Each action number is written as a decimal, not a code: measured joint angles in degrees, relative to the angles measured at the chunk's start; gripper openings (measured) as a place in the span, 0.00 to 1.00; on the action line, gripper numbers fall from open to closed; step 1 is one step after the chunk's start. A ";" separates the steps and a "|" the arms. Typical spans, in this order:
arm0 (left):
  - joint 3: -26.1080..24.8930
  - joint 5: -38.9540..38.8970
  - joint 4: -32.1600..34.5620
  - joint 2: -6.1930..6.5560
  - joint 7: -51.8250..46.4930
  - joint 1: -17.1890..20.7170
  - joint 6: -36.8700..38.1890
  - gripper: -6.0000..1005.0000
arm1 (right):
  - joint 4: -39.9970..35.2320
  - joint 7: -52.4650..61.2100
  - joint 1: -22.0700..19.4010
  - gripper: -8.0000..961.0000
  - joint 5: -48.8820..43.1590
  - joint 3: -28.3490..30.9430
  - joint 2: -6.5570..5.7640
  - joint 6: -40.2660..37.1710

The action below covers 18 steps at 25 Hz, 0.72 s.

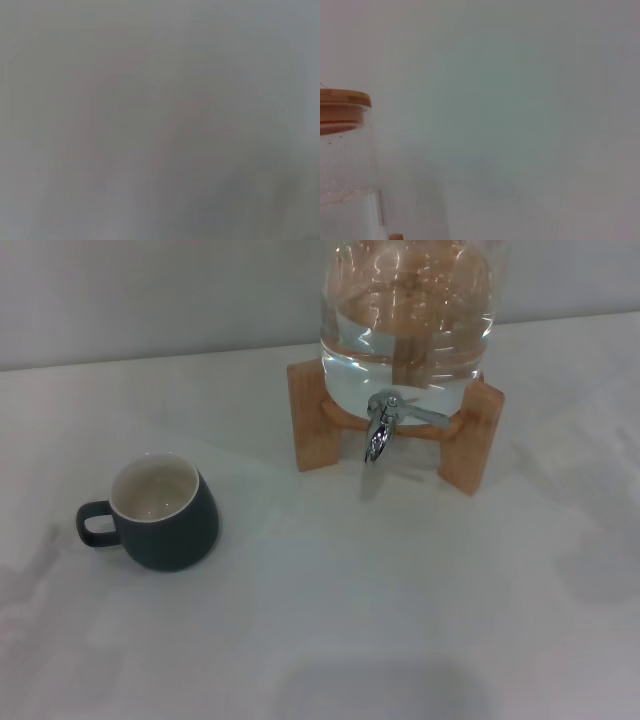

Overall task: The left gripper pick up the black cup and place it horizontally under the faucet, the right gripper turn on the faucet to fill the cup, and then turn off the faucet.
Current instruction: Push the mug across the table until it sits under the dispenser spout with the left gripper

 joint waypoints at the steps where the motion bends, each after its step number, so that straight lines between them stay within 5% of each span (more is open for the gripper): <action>1: 0.00 0.01 0.04 0.00 0.00 -0.02 0.00 0.87 | 0.01 -0.01 0.00 0.89 0.01 0.00 0.00 -0.03; 18: -0.01 0.06 -0.18 -0.05 0.00 0.02 0.97 0.87 | 0.05 0.17 0.06 0.89 -0.07 0.00 0.00 -0.66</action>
